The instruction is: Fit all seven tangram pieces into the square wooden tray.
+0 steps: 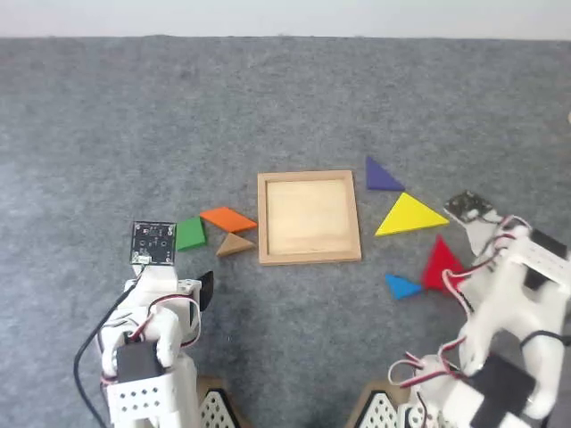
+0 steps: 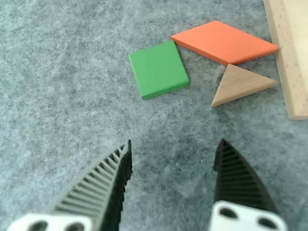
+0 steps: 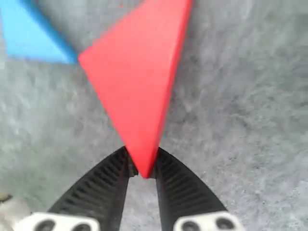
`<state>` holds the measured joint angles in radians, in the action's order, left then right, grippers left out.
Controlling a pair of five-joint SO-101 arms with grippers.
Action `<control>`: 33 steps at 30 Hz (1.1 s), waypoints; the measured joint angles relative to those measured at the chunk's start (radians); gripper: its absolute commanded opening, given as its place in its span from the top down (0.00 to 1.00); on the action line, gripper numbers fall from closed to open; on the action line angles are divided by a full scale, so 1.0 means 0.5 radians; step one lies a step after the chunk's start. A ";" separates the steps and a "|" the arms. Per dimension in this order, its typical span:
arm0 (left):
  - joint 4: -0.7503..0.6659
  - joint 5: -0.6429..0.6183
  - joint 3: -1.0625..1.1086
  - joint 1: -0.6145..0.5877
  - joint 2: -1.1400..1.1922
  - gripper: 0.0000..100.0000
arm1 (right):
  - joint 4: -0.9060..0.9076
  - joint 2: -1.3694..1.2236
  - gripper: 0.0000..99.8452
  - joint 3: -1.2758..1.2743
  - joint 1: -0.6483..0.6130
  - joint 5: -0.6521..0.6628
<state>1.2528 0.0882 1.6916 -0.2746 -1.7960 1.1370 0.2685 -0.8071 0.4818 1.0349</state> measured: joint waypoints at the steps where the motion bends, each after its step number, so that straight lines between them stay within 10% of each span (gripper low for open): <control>1: 0.000 0.000 0.000 0.000 0.000 0.73 | 0.000 0.021 0.98 0.000 -0.043 -0.064; 20: 0.000 0.000 0.000 0.000 0.000 0.73 | 0.178 0.767 0.87 0.000 -0.080 -0.534; 33: 0.000 0.000 0.000 0.000 0.000 0.73 | 0.077 0.230 0.71 0.052 -0.730 -0.945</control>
<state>1.2528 0.0882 1.6916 -0.2746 -1.7960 1.1753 0.3836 -0.7810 0.1166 0.5623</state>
